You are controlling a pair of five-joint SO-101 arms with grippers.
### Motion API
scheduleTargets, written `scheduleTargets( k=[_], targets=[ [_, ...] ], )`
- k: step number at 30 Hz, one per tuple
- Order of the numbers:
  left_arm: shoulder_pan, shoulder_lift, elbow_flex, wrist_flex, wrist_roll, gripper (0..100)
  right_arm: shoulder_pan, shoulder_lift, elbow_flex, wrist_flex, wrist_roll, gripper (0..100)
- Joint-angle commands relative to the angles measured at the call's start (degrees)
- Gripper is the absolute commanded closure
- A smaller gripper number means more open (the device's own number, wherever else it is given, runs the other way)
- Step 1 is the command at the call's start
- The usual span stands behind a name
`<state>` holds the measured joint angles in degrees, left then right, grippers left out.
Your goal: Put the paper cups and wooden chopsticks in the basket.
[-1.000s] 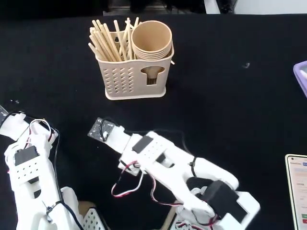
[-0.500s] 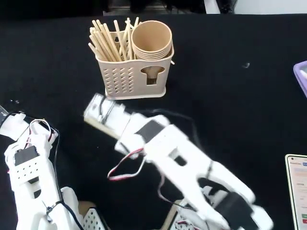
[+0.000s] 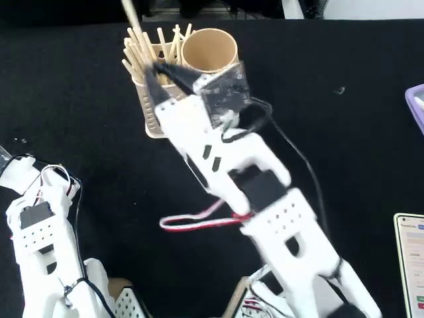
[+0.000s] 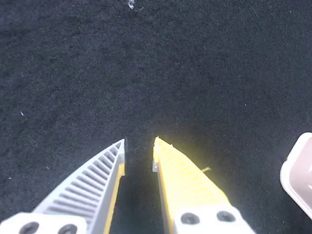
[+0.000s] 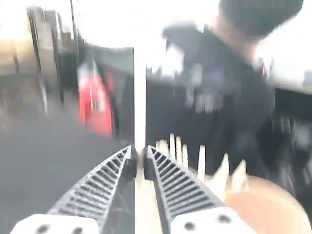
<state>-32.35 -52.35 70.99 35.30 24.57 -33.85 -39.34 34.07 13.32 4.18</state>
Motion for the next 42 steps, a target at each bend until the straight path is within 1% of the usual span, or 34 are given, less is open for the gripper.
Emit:
scheduleTargets(
  k=[1, 4, 8, 12, 14, 17, 21, 23, 27, 30, 33, 35, 36, 38, 40, 42],
  targets=[
    [-0.04, -1.49, -0.75, -0.97, 0.09, 89, 1.49, 8.57, -1.1, -26.2, -1.85, 98.7],
    [-0.04, -1.49, -0.75, -0.97, 0.09, 89, 3.52, 16.04, -5.32, -31.12, -1.85, 98.7],
    [-0.04, -1.49, -0.84, -0.97, 0.09, 89, 6.86, 26.42, -13.41, -31.03, -1.93, 98.7],
    [-0.04, -1.49, -0.84, -0.97, 0.09, 89, 7.38, 33.36, -16.04, -30.33, -1.85, 98.7],
    [-0.04, -1.49, -0.84, -0.97, 0.09, 89, 7.12, 33.98, -16.31, -25.14, 0.18, 98.6],
    [-0.04, -1.49, -0.84, -0.97, 0.09, 89, 6.24, 33.27, -18.24, -13.54, 3.69, 96.4],
    [0.22, -1.49, -0.92, -0.97, 0.09, 89, 5.8, 30.55, -23.08, -2.2, 3.78, 80.8],
    [0.22, -1.49, -0.92, -0.97, 0.09, 89, 5.1, 28.0, -26.86, 2.73, 3.69, 76.2],
    [0.04, -1.49, -0.84, -0.97, 0.09, 89, 3.25, 20.26, -35.65, 16.18, 3.96, 79.8],
    [-0.04, -1.49, -0.84, -0.97, 0.09, 89, 2.29, 12.44, -39.25, 30.07, 4.04, 83.2],
    [0.04, -1.49, -0.66, -0.88, -0.18, 89, 2.73, 4.0, -35.91, 47.47, 4.13, 88.2],
    [0.57, -1.49, -0.66, -0.53, -2.55, 89, 5.01, 0.04, -29.32, 55.82, 4.13, 92.4],
    [1.19, -1.49, -0.57, -0.44, -3.6, 90, 6.42, -1.63, -25.01, 57.05, 4.13, 94.3],
    [2.68, -1.49, -0.66, 0.26, -5.63, 91, 9.58, -4.44, -15.34, 56.18, 4.22, 96.7],
    [4.44, -1.58, -1.63, 2.55, -7.82, 97, 12.13, -6.9, -4.7, 53.27, 4.22, 96.8],
    [7.16, -2.11, -2.77, 5.1, -10.46, 96, 14.24, -10.15, 4.26, 50.29, 4.22, 97.0]
  ],
)
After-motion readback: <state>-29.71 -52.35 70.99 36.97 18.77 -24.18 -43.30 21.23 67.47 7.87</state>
